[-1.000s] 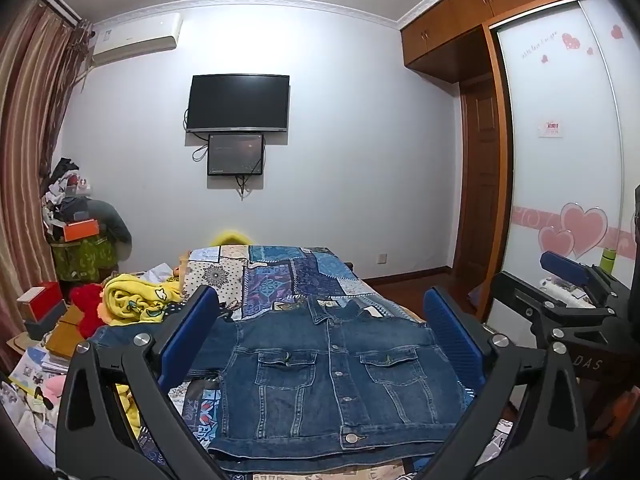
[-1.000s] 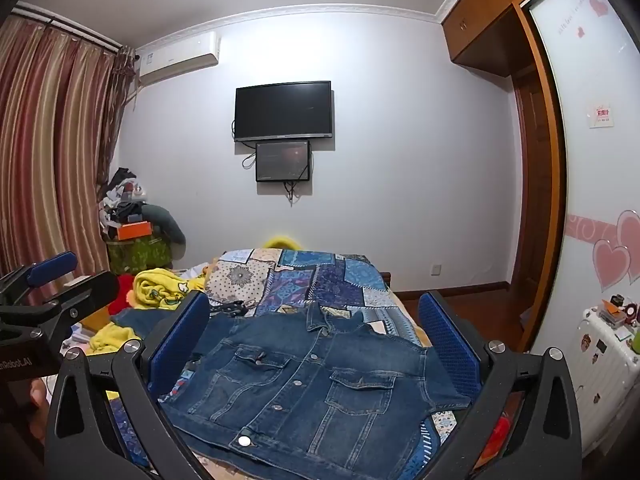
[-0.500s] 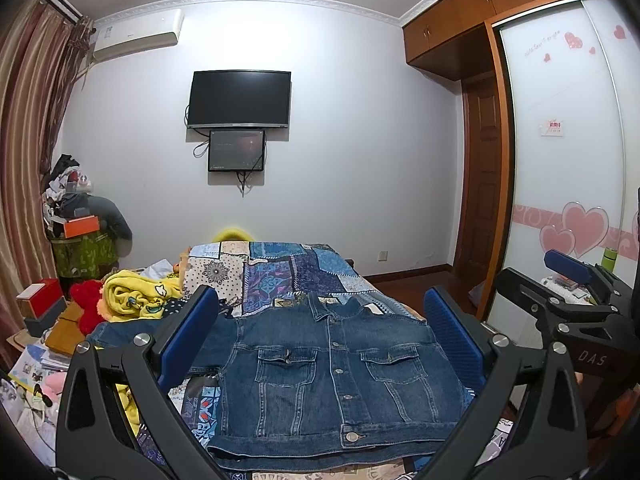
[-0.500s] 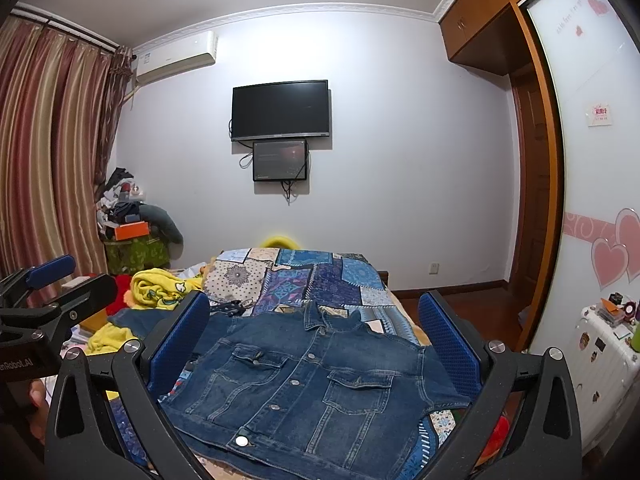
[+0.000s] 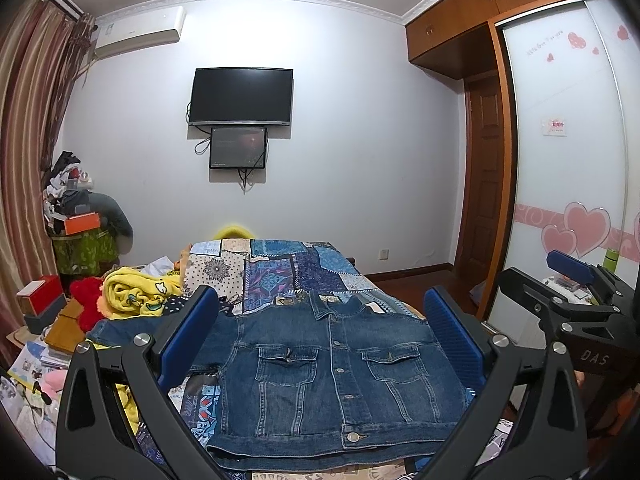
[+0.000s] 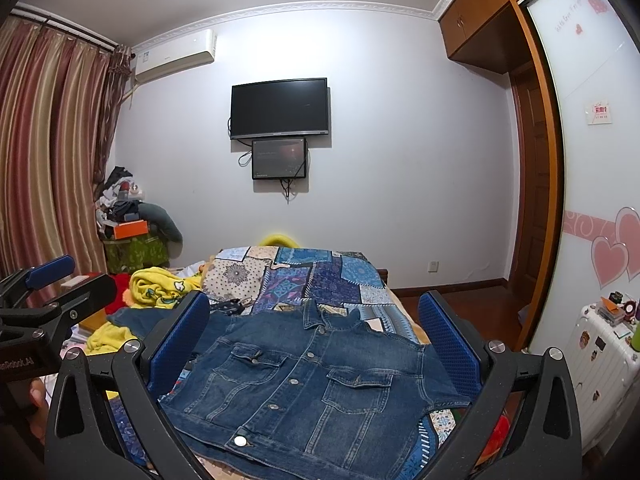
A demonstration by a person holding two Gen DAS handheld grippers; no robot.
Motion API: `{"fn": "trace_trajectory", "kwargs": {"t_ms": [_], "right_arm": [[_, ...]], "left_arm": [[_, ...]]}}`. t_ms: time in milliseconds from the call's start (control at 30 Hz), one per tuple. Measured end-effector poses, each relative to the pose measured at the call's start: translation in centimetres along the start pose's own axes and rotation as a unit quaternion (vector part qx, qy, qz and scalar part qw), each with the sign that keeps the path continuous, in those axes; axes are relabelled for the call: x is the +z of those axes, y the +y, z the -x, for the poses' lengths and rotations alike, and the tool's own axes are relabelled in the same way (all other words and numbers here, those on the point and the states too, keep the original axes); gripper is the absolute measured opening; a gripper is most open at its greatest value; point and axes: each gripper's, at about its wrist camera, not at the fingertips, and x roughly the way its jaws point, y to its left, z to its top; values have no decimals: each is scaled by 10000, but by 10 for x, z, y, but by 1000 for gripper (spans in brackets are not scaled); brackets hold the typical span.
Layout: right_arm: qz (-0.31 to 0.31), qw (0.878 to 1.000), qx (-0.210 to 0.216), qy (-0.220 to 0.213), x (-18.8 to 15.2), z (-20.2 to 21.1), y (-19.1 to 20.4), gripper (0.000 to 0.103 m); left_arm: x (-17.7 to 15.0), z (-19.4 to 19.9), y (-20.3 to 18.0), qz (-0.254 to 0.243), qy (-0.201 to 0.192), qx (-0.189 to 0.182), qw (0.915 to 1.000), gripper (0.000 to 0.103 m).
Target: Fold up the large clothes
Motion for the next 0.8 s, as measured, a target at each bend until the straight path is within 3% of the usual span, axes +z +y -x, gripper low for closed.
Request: {"fn": "trace_trajectory", "kwargs": {"t_ms": [800], "right_arm": [[7, 10000, 0, 3, 1, 0, 0, 103]], "left_arm": [[1, -1, -1, -27, 22, 1, 10000, 103]]}}
